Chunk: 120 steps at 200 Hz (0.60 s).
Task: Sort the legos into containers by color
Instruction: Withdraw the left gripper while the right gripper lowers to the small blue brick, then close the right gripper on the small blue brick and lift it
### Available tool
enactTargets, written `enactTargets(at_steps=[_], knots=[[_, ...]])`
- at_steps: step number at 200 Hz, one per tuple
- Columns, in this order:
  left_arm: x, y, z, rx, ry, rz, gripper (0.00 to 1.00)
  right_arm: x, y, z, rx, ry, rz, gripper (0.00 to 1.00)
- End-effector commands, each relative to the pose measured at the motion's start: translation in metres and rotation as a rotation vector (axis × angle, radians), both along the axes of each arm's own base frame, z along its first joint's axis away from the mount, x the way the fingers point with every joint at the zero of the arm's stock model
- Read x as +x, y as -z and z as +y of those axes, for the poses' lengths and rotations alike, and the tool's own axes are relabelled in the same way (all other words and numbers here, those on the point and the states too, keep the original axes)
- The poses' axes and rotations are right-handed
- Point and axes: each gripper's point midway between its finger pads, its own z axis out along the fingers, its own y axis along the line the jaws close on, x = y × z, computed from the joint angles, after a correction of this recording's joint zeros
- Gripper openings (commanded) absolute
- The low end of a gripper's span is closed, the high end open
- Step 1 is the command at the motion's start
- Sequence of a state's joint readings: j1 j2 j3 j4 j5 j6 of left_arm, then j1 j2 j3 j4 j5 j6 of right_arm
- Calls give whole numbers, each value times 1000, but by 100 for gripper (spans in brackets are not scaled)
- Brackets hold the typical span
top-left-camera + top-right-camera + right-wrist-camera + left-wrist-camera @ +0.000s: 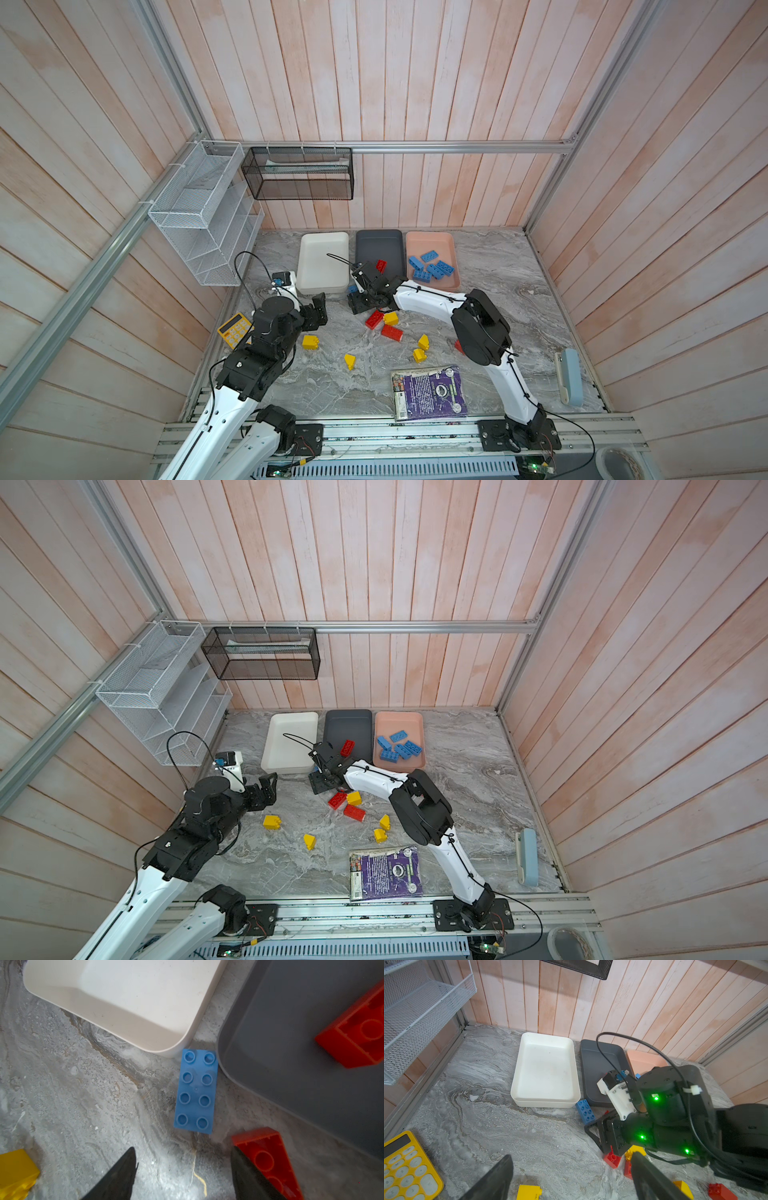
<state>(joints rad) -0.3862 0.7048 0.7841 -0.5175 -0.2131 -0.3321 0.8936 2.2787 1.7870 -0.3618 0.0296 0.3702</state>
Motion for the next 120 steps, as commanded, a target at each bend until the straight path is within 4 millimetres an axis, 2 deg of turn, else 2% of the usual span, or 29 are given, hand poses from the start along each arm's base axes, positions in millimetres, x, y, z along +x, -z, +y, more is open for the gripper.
enactTargets(at_steps=[1,80,120], knots=[[1,4,-2,9,18,4,90,5,8,-1,-42,23,-10,73],[3,9,-4,14,24,23,90,22,24,6,-77,47,-44,71],[2,9,-3,17,23,22,90,25,32,6,-96,57,-48,64]])
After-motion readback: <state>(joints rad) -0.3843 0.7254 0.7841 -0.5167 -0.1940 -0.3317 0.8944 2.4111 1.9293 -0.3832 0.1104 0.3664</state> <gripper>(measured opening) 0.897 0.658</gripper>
